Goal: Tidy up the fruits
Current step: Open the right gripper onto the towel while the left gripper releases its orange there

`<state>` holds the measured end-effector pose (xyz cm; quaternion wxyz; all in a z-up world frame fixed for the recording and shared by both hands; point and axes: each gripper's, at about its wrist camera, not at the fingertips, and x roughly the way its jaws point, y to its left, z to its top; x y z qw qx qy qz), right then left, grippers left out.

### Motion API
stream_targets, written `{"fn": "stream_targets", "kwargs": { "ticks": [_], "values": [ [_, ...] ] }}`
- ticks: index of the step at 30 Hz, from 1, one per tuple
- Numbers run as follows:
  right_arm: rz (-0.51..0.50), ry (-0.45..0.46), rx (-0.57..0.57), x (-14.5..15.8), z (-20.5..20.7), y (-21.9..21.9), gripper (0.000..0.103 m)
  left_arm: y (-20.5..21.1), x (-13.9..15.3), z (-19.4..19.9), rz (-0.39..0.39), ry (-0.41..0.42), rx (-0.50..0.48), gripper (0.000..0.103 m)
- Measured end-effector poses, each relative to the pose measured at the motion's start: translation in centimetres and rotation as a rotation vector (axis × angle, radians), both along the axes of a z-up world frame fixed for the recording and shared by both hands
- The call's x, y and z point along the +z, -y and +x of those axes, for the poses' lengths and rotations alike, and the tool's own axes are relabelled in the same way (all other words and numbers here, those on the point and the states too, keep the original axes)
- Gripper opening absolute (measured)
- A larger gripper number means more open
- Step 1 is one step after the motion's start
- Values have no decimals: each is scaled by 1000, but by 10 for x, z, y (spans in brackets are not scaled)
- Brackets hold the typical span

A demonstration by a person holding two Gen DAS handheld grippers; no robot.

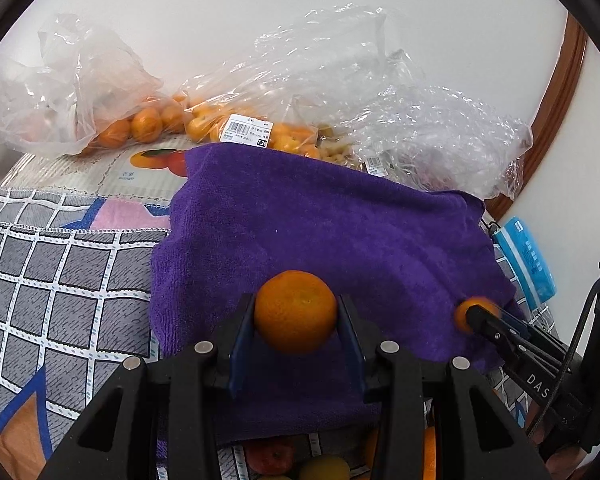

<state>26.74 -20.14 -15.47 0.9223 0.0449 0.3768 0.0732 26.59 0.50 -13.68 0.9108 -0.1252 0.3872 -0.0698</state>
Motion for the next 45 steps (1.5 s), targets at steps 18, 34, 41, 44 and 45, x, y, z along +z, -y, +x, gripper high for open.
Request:
{"fn": "stream_targets", "kwargs": {
  "ticks": [18,34,41,44,45],
  "values": [
    [8,45,-31,7,-6,5,44,5,1,0,35,0,-19,42],
    [-53,122,-46,18,-20,-2,51,5,12,-9,6,57,-34,62],
    [-46,126,-89,21,-19,3,51,7,19,-14,42,79,-22,62],
    [-32,117,-88,24,-20,4,51,7,31,-19,43,105,-24,62],
    [-34,117,-85,26,-20,4,51,7,35,-21,49,113,-23,62]
  ]
}}
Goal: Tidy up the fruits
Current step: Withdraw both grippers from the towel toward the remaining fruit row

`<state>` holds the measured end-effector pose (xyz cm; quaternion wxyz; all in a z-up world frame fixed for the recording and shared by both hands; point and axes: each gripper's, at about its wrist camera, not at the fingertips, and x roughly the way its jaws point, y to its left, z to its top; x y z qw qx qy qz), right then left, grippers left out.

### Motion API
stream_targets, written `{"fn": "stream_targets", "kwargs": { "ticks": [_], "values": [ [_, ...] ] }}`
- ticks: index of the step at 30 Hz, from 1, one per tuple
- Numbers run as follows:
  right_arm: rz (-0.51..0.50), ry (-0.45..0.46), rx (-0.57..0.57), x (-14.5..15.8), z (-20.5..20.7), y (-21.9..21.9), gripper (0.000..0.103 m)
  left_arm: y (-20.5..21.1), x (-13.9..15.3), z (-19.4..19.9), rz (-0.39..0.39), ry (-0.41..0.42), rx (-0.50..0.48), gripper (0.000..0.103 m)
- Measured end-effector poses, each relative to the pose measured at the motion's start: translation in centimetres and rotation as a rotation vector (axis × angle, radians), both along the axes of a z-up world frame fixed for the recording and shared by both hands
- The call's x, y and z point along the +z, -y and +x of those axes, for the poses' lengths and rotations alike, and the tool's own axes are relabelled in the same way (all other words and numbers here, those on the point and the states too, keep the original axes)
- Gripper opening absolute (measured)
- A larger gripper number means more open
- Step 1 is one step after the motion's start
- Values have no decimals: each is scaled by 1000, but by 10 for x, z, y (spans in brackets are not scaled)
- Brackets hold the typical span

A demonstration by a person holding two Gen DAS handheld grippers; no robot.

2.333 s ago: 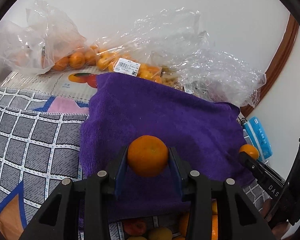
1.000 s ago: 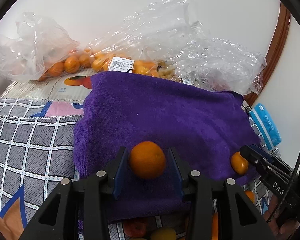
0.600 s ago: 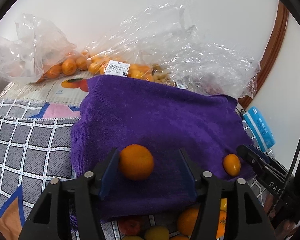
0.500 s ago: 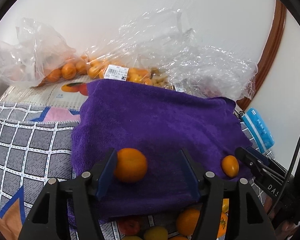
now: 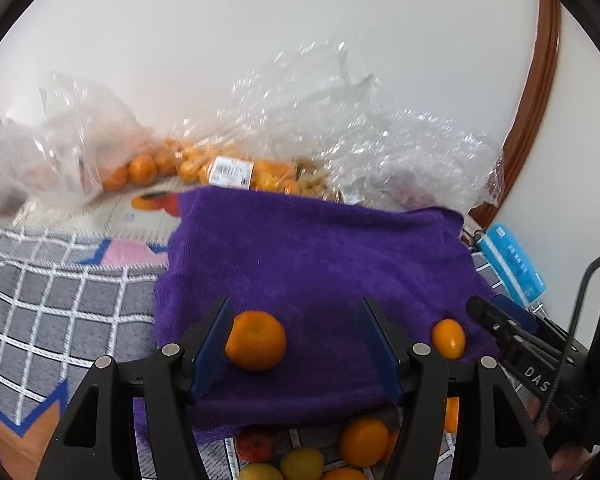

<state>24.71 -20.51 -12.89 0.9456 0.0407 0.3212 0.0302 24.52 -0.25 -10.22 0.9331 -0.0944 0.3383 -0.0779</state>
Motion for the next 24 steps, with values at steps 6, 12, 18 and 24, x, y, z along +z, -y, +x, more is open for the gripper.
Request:
{"fn": "stream_targets", "kwargs": {
  "ticks": [6,12,18,24],
  "values": [
    [47,-56,9,9,-9,2,51,-5,8,-17,12,-21,-8,63],
    [37,-45,0,14,-37,-1,51,-27,9,-42,-24,-43,7,63],
    [24,-63,10,11,-63,-13,51,-45,-5,-66,2,-78,15,63],
    [-20,-92,1,-4,-82,-25,51,-56,-24,-89,57,-98,20,63]
  ]
}}
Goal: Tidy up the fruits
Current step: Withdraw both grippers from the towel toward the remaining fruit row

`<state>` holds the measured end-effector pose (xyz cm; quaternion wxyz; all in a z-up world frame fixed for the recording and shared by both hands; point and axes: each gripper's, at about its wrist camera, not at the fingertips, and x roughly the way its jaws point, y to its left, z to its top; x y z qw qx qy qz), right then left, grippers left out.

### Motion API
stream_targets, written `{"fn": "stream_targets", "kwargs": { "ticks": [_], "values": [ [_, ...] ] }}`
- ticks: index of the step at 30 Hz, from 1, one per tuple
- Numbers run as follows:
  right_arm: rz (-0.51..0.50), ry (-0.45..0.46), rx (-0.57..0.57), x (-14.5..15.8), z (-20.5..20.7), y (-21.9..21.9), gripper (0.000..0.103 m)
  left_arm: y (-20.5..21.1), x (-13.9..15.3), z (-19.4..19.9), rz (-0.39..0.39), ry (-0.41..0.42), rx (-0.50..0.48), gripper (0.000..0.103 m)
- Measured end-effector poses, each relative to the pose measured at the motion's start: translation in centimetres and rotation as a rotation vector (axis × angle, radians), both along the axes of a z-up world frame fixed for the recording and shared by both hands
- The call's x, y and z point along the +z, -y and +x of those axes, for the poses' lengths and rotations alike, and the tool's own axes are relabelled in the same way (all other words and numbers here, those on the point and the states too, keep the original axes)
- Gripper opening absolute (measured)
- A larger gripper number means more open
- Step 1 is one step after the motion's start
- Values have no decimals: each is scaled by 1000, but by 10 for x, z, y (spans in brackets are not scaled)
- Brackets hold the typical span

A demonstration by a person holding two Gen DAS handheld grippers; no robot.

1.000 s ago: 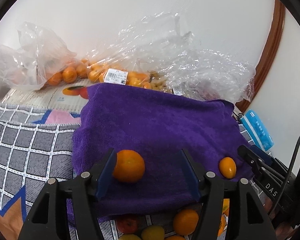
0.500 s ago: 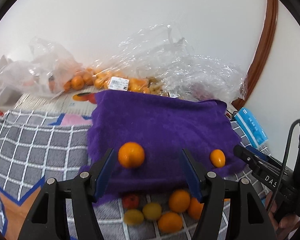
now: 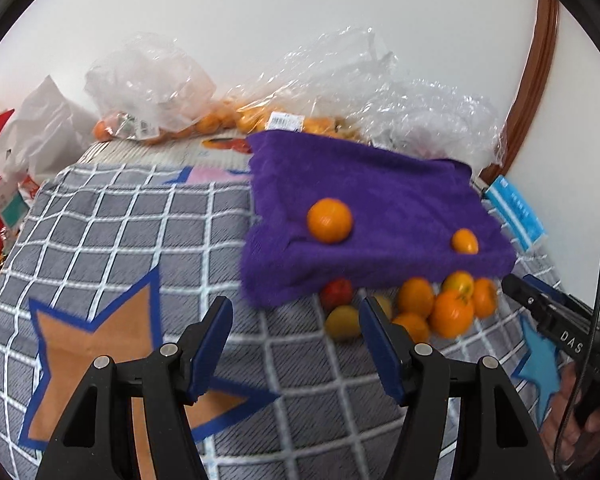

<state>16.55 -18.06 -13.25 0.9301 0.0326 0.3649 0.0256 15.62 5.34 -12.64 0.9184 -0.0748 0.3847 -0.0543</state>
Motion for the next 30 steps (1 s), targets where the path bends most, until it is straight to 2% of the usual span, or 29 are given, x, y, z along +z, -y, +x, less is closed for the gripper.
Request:
{"fn": "stream_targets", "kwargs": {
  "ticks": [8,15,22,26,28,30],
  "values": [
    [13,-44,-10,-17,2,-3,50,-4,-28,-2,-10,-48,-21,63],
    [-62,-82,-6,-29,13,-10,50,-7,-30,-5,-49,-53,-37,62],
    [-118,-125,11,-39,28,-16,50,-2,-31,-4,-47,-57,-61,62],
    [-100,-122,16,-39,29,-14,42,-2,-31,-4,-56,-57,-67,62],
    [-82,-110,14,-37,27,-11,42,-3,-31,-5,-58,-56,-56,59],
    [-66,-88,12,-33,22,-6,42,-3,-31,-6,-48,-53,-42,49]
  ]
}}
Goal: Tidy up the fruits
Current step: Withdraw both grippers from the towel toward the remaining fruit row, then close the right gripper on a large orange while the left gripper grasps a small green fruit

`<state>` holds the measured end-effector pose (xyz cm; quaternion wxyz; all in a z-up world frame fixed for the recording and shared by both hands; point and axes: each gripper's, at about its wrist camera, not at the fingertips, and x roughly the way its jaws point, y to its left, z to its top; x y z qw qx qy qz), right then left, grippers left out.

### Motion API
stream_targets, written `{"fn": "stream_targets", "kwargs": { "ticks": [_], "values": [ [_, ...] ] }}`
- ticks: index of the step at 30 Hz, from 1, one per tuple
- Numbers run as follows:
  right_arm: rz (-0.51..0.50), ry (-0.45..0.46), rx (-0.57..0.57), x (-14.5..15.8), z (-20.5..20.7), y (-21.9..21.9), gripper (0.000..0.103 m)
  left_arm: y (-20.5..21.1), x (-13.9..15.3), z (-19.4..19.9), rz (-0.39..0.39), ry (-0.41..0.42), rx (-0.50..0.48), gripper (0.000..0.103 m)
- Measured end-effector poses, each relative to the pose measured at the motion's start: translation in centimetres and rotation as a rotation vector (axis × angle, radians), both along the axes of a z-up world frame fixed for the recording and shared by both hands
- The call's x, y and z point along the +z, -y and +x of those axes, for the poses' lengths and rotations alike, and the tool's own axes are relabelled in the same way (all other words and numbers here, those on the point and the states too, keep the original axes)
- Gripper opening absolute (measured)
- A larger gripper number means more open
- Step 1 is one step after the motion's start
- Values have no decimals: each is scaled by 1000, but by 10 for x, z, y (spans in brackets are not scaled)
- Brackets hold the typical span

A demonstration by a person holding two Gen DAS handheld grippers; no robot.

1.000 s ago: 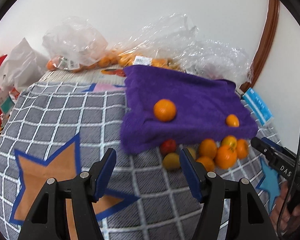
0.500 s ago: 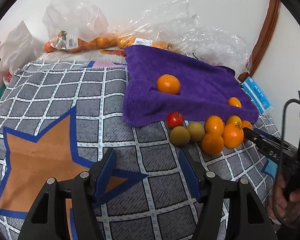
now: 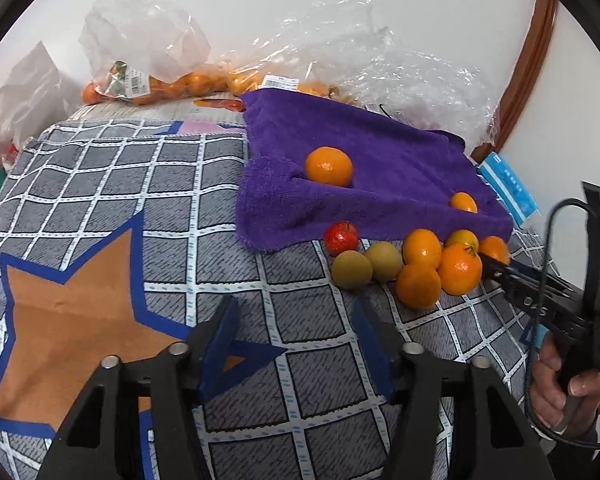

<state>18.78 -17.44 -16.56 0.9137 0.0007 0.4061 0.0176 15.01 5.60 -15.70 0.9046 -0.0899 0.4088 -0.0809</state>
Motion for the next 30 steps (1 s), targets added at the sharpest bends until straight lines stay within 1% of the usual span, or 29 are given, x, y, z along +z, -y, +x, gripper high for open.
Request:
{"fn": "stream_targets", "kwargs": {
  "ticks": [2,5,7,10,12,15,17,20,22,25,28,30],
  "values": [
    [-1,27,-5,3,-5,5,42,5,1,-2,16,-11,-6,46],
    [26,47,-6,6,-10,15,42,15,4,-1,10,-24,-27,45],
    [38,48,-6,5,-12,19,42,22,7,2,13,-24,-31,45],
    [34,46,-4,5,-15,24,42,30,9,6,50,-9,-24,42],
    [34,54,-2,5,-18,27,42,33,8,10,47,-9,-34,41],
    [53,59,-4,5,-22,35,42,38,1,17,56,-38,-41,34],
    [75,56,-9,4,-22,39,42,38,-1,20,62,-42,-40,34],
    [89,48,-8,2,-21,41,42,39,-1,23,42,-38,-47,30],
    [81,38,-4,1,-19,39,42,41,-2,25,31,-36,-58,25],
    [64,34,9,0,-19,35,42,42,-2,23,44,-24,-65,24],
    [53,35,17,0,-19,31,42,36,-1,17,28,-36,-55,24],
    [61,34,20,-1,-19,33,42,34,-1,14,33,-50,-52,25]
  ]
}}
